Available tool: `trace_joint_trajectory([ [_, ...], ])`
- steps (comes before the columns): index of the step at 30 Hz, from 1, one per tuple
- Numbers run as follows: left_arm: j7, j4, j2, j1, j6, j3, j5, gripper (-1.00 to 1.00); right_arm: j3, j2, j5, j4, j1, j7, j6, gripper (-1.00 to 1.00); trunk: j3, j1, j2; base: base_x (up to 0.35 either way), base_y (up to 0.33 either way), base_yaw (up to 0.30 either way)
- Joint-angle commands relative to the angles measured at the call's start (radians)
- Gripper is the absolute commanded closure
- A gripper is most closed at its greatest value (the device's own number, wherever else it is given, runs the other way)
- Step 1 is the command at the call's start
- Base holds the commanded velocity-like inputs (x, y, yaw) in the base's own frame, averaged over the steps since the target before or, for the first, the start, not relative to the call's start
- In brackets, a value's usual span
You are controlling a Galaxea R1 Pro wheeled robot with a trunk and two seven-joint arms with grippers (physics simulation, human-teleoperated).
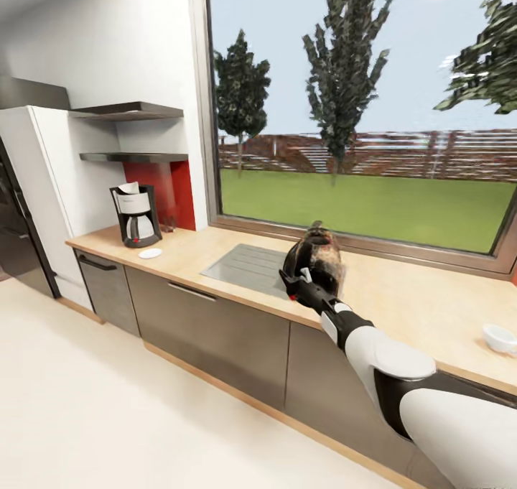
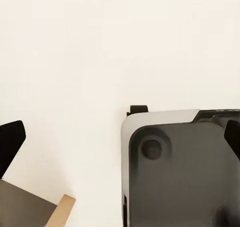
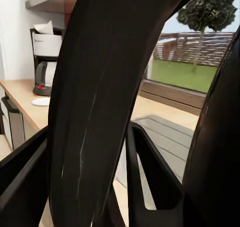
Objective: Set up a coffee station on the kitchen countertop: keep the coffee maker on the countertop, move the bottle of coffee from the kitchen shelf to the counter next to the coffee maker, place a paper coffee filter on top of the coffee maker, put the saucer next to the coffee maker with the coffee cup on the saucer, and place the electric kettle next to the coffee maker.
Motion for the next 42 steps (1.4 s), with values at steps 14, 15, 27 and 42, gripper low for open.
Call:
trace_joint_trajectory([
  [14,-0.005,0.0,0.0,0.0,-0.002,0.009,-0.009,-1.0,-0.008,0.001,-0.004,-0.005,-0.004,0.067,0.004,1.0,0.0,0.001,-0.001,0.212,0.229,0.0],
  [15,-0.005,0.0,0.0,0.0,-0.002,0.009,-0.009,-1.0,-0.011,0.001,-0.005,-0.007,-0.004,0.069,0.002,1.0,0.0,0.001,-0.001,0.164,0.254,0.0],
  [27,-0.005,0.0,0.0,0.0,-0.002,0.009,-0.009,-1.0,-0.006,0.001,0.001,-0.007,-0.002,0.068,-0.003,1.0,0.0,0.001,-0.001,0.154,0.235,0.0],
  [42,-0.005,0.0,0.0,0.0,-0.002,0.009,-0.009,-1.0,-0.008,0.001,0.001,-0.013,-0.002,0.07,-0.001,1.0,0.0,0.001,-0.001,0.154,0.248,0.0],
])
